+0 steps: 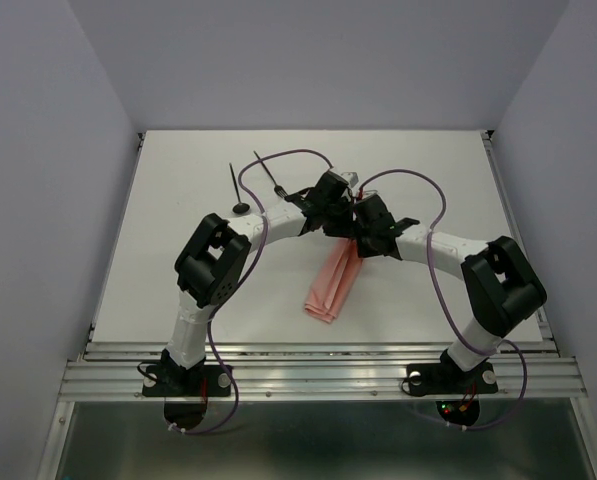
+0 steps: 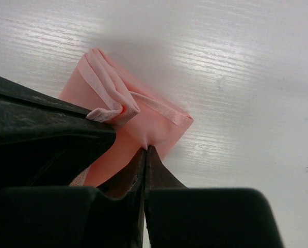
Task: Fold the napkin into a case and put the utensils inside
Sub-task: Stuff the smaller-rectangle-folded napkin at the center of the board.
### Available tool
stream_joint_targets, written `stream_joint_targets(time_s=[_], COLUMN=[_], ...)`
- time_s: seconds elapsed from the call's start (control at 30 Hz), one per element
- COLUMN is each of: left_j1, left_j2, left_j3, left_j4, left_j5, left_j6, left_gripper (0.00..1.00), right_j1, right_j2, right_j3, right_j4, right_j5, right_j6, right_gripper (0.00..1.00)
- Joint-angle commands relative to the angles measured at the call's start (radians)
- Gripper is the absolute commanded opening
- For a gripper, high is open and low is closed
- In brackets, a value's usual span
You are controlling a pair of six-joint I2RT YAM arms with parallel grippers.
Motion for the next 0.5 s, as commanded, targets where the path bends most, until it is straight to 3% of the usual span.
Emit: stream_joint_targets(time_s=[0.0, 0.47], left_j1=[-0.003, -0.003], left_j2=[-0.071, -0.016], left_j3=[-0.001, 0.014], left_j4=[0.025, -0.052], left_j5=[0.026, 0.096], left_j6=[-0.004, 0.041], left_gripper=[0.0, 0.0], right_j1=[0.009, -0.045], right_j2=[-0.01, -0.093], right_j3=[0.028, -0.054], right_j4=[0.044, 0.119], right_j5=[0.06, -0.003], right_j6=[0.043, 0.255], right_gripper=[0.01, 0.01])
